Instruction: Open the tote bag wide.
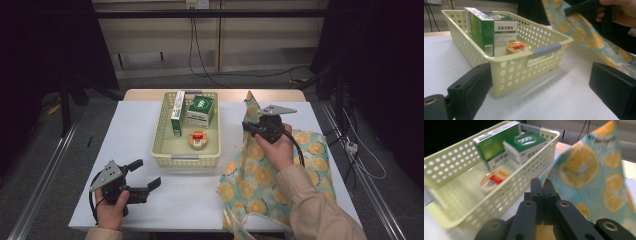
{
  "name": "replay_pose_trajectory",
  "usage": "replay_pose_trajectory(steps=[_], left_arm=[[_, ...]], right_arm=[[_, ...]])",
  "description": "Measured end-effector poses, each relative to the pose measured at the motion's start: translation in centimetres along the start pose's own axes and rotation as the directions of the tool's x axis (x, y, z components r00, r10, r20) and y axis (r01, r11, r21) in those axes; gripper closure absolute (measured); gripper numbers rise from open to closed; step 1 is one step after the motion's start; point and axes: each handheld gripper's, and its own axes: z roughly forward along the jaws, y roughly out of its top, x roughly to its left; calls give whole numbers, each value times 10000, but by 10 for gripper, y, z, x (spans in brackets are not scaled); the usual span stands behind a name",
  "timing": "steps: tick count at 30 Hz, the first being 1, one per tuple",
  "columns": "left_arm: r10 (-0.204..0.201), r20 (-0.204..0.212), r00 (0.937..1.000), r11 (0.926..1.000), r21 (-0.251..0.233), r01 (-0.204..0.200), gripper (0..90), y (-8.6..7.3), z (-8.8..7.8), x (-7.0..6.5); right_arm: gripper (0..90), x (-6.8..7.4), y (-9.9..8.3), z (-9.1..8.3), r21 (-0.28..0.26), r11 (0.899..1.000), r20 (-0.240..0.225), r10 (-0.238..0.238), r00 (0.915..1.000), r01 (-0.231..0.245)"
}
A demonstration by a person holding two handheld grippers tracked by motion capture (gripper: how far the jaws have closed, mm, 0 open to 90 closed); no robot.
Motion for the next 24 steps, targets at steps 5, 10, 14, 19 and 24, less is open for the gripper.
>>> replay_pose_trajectory(steps=[5, 10, 14, 19, 24], left_arm=[[-39, 125, 9999, 10000, 8, 39, 50, 0, 1, -1], [-13, 244, 9997, 10000, 42, 12, 50, 0, 4, -2], [48, 312, 9995, 9999, 105, -51, 50, 0, 6, -2], [18, 336, 9994, 9999, 133, -22, 50, 0, 7, -2], [116, 362, 9993, 9998, 148, -121, 49, 1, 7, -3]], right_arm=[[900, -23, 7, 23, 136, 9995, 466, 275, 9985, -282], [900, -39, 20, 40, -156, 9982, 974, 593, 9935, -580], [900, -40, 28, 48, -255, 9987, 1177, 469, 9919, -442], [796, -39, 29, 62, -298, 9987, 795, 442, 9959, -420], [444, -28, 17, 50, -22, 10000, 286, 78, 9996, -77]])
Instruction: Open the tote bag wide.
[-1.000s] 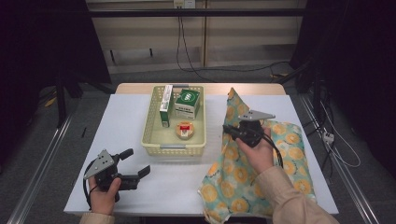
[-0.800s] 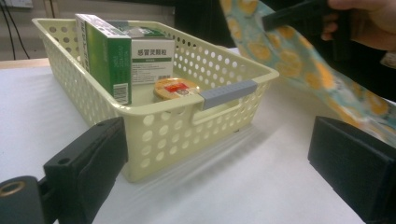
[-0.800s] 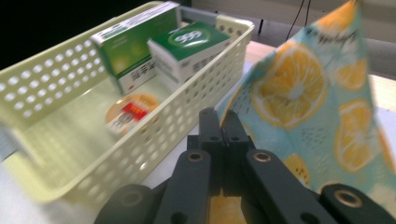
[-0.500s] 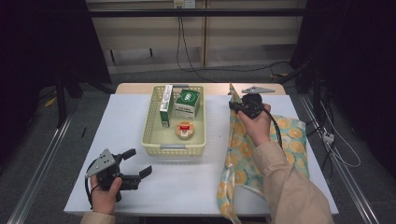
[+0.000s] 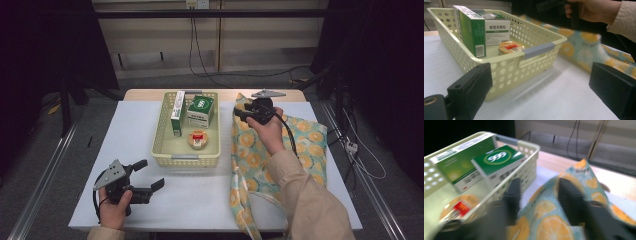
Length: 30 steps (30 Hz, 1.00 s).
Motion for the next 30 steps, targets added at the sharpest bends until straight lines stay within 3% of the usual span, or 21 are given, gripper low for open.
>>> replay_pose_trajectory(steps=[3, 8, 11, 13, 19, 21, 24, 25, 26, 28, 29, 30], left_arm=[[30, -6, 10000, 10000, 59, -30, 49, 0, 1, -2], [45, -47, 10000, 9999, 129, -44, 49, -1, 2, -5], [52, -100, 9999, 9998, 168, -51, 49, -1, 3, -4], [-46, -135, 9999, 9999, 106, 47, 49, -1, 2, -5], [-83, -181, 9998, 9999, 87, 85, 49, -1, 1, -4], [-83, -187, 9998, 9999, 106, 85, 49, -2, 2, -5], [-8, -185, 9998, 9998, 188, 11, 49, -2, 1, -5], [23, -181, 9998, 9998, 196, -19, 49, -2, 1, -4], [-8, -179, 9998, 9998, 198, 12, 49, -2, 2, -5], [-42, -181, 9998, 9998, 170, 45, 49, -2, 2, -6], [-27, -169, 9999, 9998, 221, 30, 49, -2, 2, -6], [-35, -165, 9999, 9998, 216, 38, 49, -2, 2, -6]], right_arm=[[409, 2, -4, -12, 115, 9993, -91, -351, 9993, 352], [351, 12, -21, -52, 430, 9926, -953, -1094, 9894, 1139], [332, 24, -38, -74, 728, 9839, -1533, -1503, 9767, 1629], [325, 33, -52, -88, 711, 9765, -1901, -1872, 9638, 2036], [315, 51, -103, -110, 1276, 9558, -2403, -2293, 9432, 2649], [340, 55, -118, -115, 1329, 9551, -2776, -2206, 9350, 2648], [373, 58, -138, -120, 1444, 9524, -2767, -2217, 9350, 2686], [410, 60, -150, -121, 1907, 9398, -2942, -2208, 9299, 2835], [410, 60, -150, -121, 1907, 9398, -2942, -2208, 9299, 2835], [478, 64, -156, -122, 2202, 9103, -2931, -2811, 9138, 3506], [550, 67, -159, -123, 2251, 9021, -2962, -2967, 9079, 3682], [656, 68, -160, -124, 2156, 9075, -3151, -2848, 9053, 3605]])
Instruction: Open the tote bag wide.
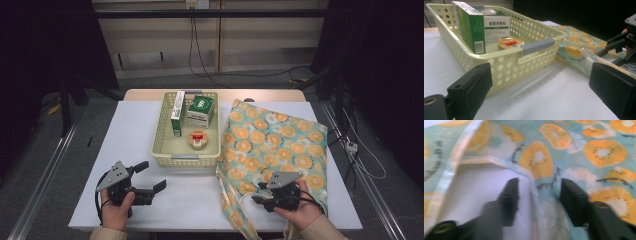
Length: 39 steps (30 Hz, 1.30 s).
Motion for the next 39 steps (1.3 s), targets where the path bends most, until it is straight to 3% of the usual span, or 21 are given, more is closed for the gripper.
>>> replay_pose_trajectory(steps=[2, 5, 8, 13, 17, 19, 24, 28, 32, 35, 36, 39], left_arm=[[67, -23, 10000, 10000, 31, -67, 49, 0, 0, 0], [24, -48, 10000, 10000, -1, -24, 49, 1, 0, -1], [112, -48, 9999, 9999, 12, -112, 49, 1, 0, -1], [67, -95, 9999, 10000, -19, -67, 49, 1, -1, 0], [39, -84, 10000, 10000, -32, -39, 49, 0, -1, 0], [115, -90, 9999, 9999, -8, -115, 49, 1, -1, 0], [66, -73, 10000, 10000, 19, -66, 49, 0, 0, 0], [149, -35, 9999, 9999, 55, -149, 49, 0, 0, -1], [156, -46, 9999, 9999, 43, -156, 49, 0, -2, -1], [141, -66, 9999, 9999, 31, -140, 49, 0, -3, 1], [144, -74, 9999, 9999, 41, -144, 49, 0, -3, 1], [95, -66, 9999, 10000, 2, -95, 49, 0, -2, -2]], right_arm=[[715, 2, 0, 1, -13, 10000, -203, 61, 9998, -62], [895, -2, 1, 3, -171, 9993, -251, 336, 9991, -341], [900, -7, 6, 7, -227, 9989, -112, 406, 9991, -408], [900, -21, 23, 4, -783, 9922, -23, 967, 9953, -966], [900, -45, 47, -1, -1153, 9841, 167, 1381, 9903, -1353], [900, -50, 52, 0, -1170, 9828, 132, 1457, 9892, -1431], [900, -72, 67, 6, -1071, 9818, 670, 1643, 9841, -1566], [900, -83, 67, 14, -1095, 9723, 488, 2130, 9758, -2067], [891, -76, 61, 16, -772, 9796, -112, 1851, 9827, -1854], [672, -62, 53, 14, -846, 9845, -224, 1521, 9881, -1535], [596, -51, 46, 13, -795, 9882, -537, 1266, 9905, -1307], [536, -39, 39, 13, -636, 9921, -766, 1035, 9917, -1084]])
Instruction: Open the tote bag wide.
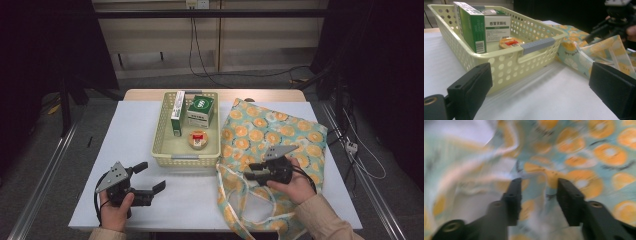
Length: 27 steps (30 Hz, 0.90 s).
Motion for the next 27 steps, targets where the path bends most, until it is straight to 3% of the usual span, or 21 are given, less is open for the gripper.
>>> replay_pose_trajectory(steps=[5, 6, 7, 8, 11, 15, 21, 23, 27], left_arm=[[43, 61, 10000, 10000, 39, -43, 49, 0, 3, -2], [41, 58, 10000, 10000, 46, -41, 49, 0, 3, -2], [48, 54, 10000, 10000, 56, -48, 49, 0, 3, -2], [49, 57, 10000, 10000, 62, -49, 49, 0, 3, -1], [23, 25, 10000, 10000, 51, -23, 49, 0, 3, -1], [17, -15, 10000, 10000, 24, -17, 49, 0, 1, 0], [24, -40, 10000, 10000, 83, -23, 49, 0, 1, 0], [19, -6, 10000, 10000, 32, -19, 49, 0, 1, 0], [14, -76, 10000, 9999, 102, -13, 49, 0, 1, 0]], right_arm=[[469, 26, -19, 13, 286, 9990, -416, -345, 9985, 357], [469, 26, -19, 13, 286, 9990, -416, -345, 9985, 357], [486, 27, -21, 16, 296, 9986, -472, -417, 9980, 431], [644, 29, -22, 17, 213, 9974, -118, -689, 9976, 691], [749, 27, -21, 17, 280, 9974, 165, -669, 9976, 664], [900, 25, -19, 19, 470, 9968, -43, -643, 9979, 644], [900, 23, -19, 17, 256, 9991, 377, -356, 9987, 346], [900, 13, -17, 13, -11, 10000, 574, 44, 9983, -43], [900, 3, -11, 10, -242, 9990, 690, 388, 9969, -372]])
